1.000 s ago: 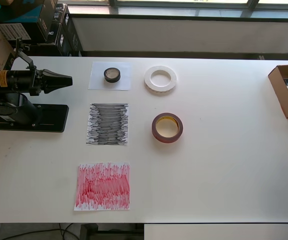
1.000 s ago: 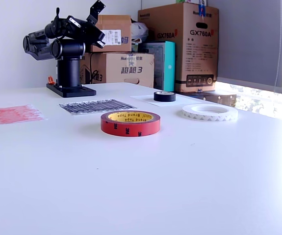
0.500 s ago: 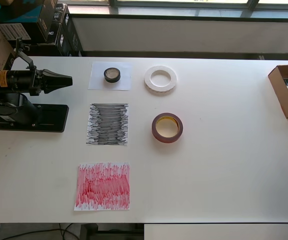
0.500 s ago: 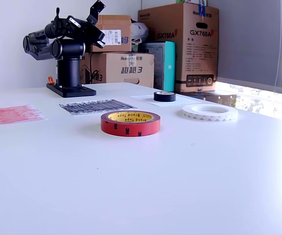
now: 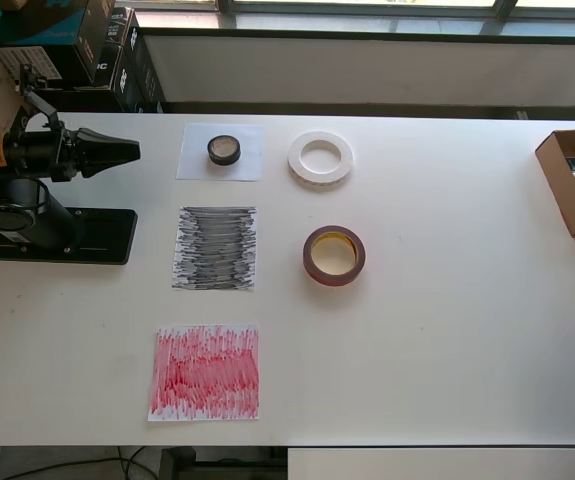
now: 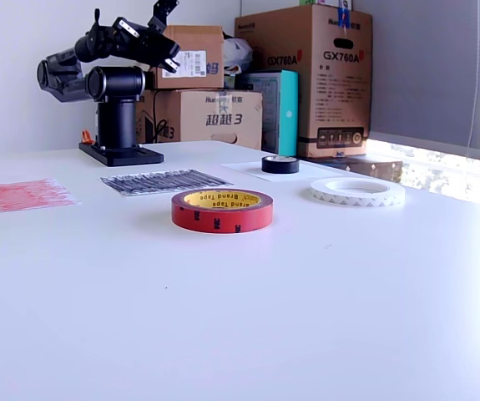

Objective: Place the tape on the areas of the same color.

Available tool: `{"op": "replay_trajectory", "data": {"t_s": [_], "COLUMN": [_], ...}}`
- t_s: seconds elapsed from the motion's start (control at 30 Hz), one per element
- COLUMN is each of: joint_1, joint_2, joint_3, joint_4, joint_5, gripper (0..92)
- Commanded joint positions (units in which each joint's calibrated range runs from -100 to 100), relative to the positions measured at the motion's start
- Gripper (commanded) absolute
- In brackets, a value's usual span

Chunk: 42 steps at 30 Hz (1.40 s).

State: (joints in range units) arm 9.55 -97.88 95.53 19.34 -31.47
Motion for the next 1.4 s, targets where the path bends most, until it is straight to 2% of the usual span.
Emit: {"op": "replay_trajectory", "data": {"t_s": [0.0,0.47,0.63,0.73,0.9,1.03,1.23,1.37], "joint_1": [2.0,5.6,5.1,5.1,6.4,7.3,6.6,6.6], "joint_2": [4.7,54.7,69.7,76.9,86.5,92.8,96.8,96.8], "joint_3": [-6.4,-45.2,-57.1,-66.9,-86.6,-96.7,-96.9,-91.2], "joint_4": [-0.2,0.0,1.2,10.5,32.8,46.0,55.8,57.8], "joint_5": [-0.2,0.4,0.4,2.9,15.6,21.2,24.4,24.8], "gripper": [0.7,0.7,0.7,1.1,1.2,1.3,1.3,1.3]}}
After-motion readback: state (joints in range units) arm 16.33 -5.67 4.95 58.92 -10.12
